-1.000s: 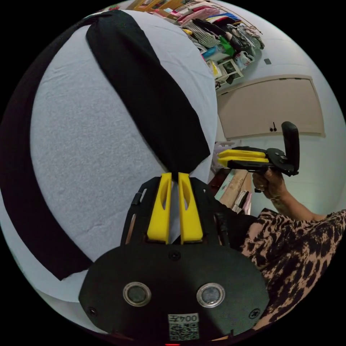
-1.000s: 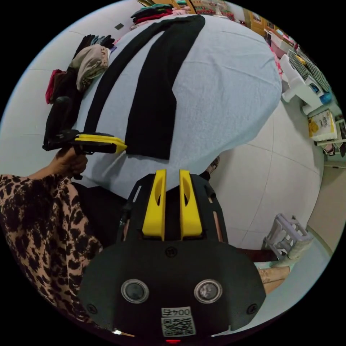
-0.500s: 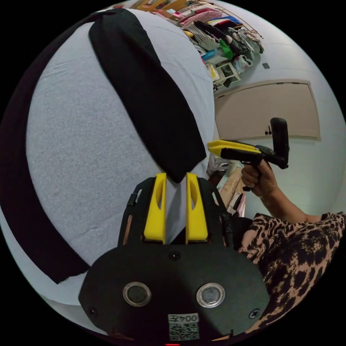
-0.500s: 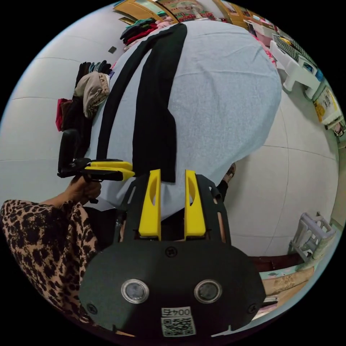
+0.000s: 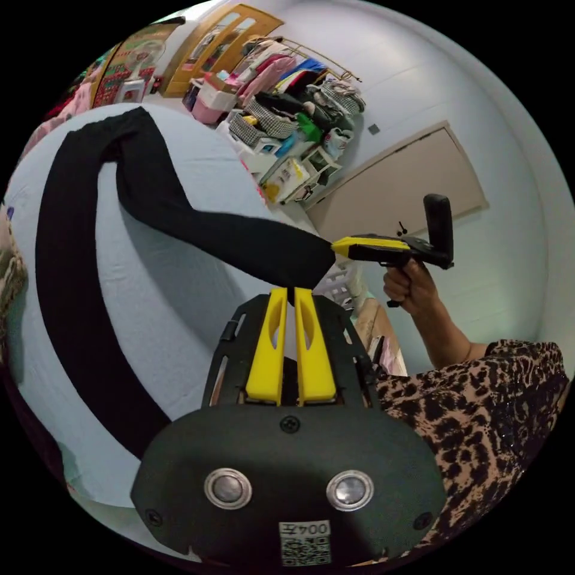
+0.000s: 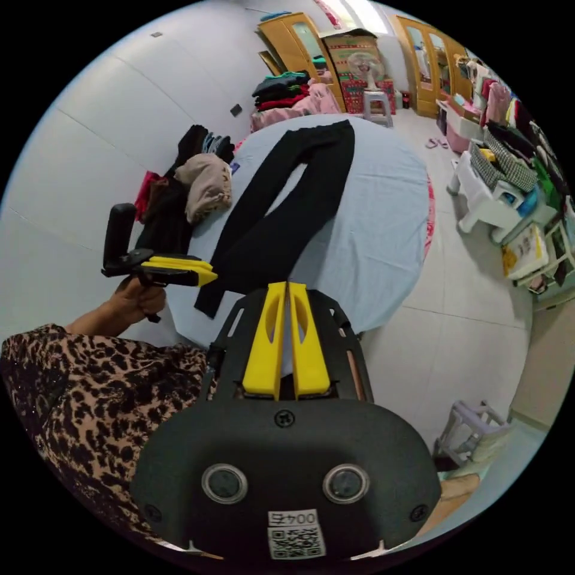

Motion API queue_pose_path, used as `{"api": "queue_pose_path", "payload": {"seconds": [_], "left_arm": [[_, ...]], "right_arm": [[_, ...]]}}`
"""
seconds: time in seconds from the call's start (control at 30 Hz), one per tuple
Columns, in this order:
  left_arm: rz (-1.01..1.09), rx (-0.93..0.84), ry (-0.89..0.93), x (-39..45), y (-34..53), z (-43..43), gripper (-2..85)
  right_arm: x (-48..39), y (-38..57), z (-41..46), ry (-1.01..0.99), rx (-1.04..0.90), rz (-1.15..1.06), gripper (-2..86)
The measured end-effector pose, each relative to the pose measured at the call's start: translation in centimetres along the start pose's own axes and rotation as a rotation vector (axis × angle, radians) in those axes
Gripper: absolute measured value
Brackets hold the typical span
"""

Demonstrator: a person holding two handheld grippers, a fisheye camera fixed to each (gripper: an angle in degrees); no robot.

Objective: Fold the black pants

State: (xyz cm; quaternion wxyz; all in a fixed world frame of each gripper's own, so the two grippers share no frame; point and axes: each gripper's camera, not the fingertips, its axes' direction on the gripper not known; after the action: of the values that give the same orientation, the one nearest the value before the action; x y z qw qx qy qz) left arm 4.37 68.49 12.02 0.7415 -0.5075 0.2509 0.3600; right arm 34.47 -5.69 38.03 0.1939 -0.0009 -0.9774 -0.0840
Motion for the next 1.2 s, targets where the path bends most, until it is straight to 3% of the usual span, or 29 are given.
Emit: {"api": "queue_pose_path", "payload": {"seconds": [0.13, 0.3, 0.53, 1.07, 1.2], "left_arm": [[-0.104, -0.09, 0.018, -2.5, 1.8, 3.1, 2.4], [-0.344, -0.219, 0.054, -9.9, 5.3, 10.5, 2.3], [-0.413, -0.188, 0.136, -12.8, 6.0, 11.0, 2.4], [-0.462, -0.187, 0.165, -15.9, 6.4, 11.1, 2.2], [-0.439, -0.163, 0.138, -14.2, 5.5, 9.2, 2.4]], "right_arm": [[0.2, 3.5, 3.9, 0.093, -0.062, 0.036, -0.4], [3.8, 7.4, 11.3, -0.091, -0.1, 0.185, 2.2], [5.2, 7.3, 16.1, -0.29, -0.103, 0.233, 8.9], [-1.6, 4.5, 17.9, -0.078, -0.162, 0.17, 2.9], [-3.4, 2.5, 13.6, -0.028, -0.167, 0.139, 1.2]]}}
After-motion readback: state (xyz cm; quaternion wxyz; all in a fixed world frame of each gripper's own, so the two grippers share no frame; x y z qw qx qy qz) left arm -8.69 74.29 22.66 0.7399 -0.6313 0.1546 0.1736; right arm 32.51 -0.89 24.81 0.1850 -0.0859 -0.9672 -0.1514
